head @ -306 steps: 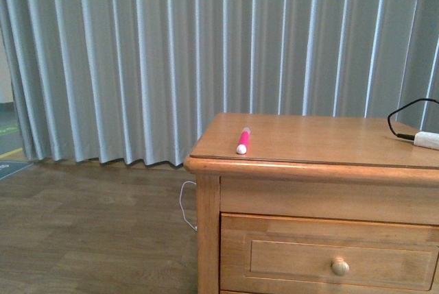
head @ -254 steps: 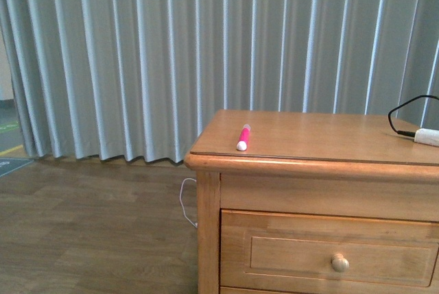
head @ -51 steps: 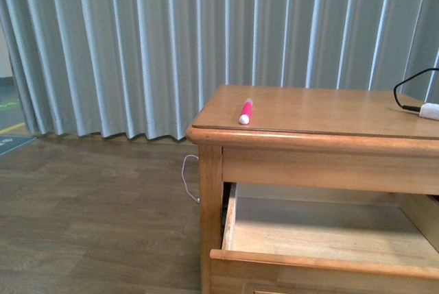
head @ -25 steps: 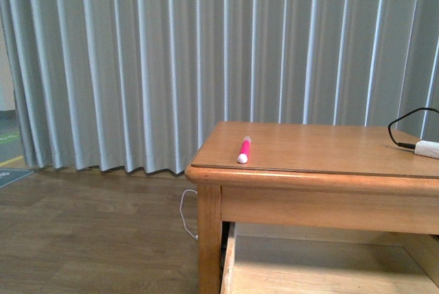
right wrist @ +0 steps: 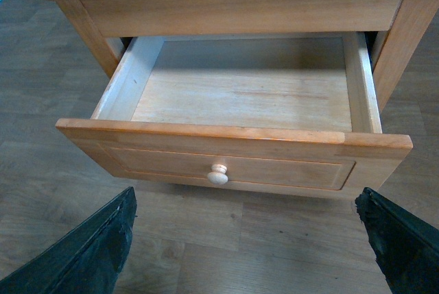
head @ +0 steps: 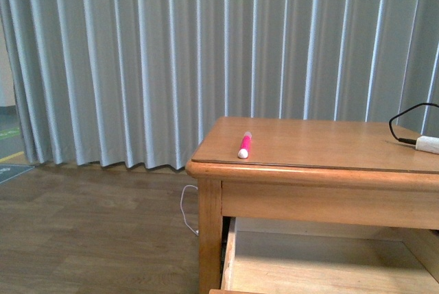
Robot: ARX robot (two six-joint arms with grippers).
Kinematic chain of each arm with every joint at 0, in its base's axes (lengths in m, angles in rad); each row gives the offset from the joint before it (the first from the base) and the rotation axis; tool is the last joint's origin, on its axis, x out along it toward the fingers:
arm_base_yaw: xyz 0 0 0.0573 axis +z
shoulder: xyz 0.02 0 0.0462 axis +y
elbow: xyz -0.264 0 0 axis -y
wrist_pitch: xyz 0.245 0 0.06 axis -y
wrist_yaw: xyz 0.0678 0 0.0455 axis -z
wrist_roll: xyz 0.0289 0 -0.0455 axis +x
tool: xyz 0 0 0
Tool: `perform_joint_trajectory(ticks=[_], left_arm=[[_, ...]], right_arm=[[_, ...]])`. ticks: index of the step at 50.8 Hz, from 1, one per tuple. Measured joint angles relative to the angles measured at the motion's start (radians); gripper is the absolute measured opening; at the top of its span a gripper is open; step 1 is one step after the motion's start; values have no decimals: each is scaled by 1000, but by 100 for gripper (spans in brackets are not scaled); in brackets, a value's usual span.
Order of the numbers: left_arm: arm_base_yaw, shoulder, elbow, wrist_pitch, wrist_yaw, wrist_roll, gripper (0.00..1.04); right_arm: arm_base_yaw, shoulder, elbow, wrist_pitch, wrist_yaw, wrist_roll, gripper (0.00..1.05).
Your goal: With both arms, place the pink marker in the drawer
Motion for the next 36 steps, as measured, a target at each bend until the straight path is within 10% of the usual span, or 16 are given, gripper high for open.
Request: perform_joint_trajectory(ticks=[16, 36], left_arm=[[-8, 784, 469, 243, 91, 81, 98], [-49, 1414, 1173, -2, 223, 74, 98]], right_arm=[[0, 0, 0, 0, 0, -2, 96], [0, 0, 0, 0, 0, -3, 96]])
